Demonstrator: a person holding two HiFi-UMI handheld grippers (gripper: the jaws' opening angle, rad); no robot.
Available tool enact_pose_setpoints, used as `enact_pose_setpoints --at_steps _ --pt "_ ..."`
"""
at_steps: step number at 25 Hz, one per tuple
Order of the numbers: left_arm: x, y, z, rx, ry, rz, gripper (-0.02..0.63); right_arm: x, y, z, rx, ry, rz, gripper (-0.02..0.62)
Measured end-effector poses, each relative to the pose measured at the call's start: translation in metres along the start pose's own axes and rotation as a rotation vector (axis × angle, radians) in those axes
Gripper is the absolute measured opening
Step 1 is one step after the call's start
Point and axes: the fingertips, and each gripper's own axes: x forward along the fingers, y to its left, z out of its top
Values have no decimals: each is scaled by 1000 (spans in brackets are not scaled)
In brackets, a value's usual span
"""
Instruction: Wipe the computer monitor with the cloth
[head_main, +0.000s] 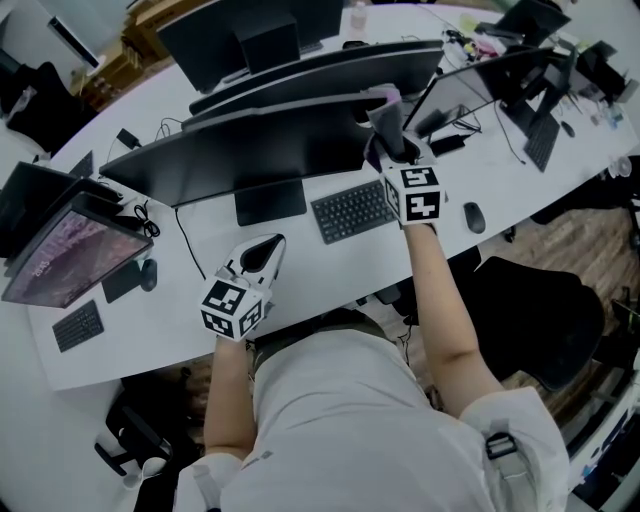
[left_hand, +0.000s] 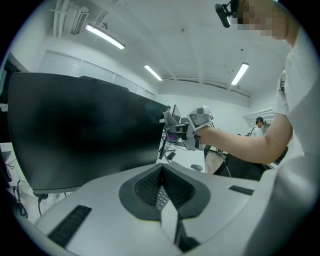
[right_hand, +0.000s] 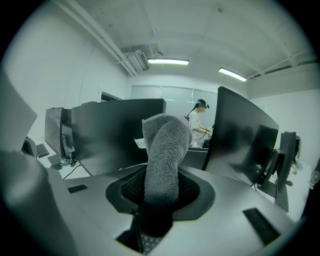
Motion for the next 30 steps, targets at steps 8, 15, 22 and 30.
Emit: enact_pose_setpoints --at_steps 8,15,22,30 --pt "-4 4 -13 -22 12 15 -2 10 12 -33 2 58 14 129" --pt "-8 8 -24 -55 14 32 -2 22 14 -69 -6 134 34 127" --pt "-7 15 -35 -76 32 50 -2 37 20 -110 0 210 62 129" --pt "-1 22 -43 -93 58 69 -2 51 24 -149 14 275 100 129"
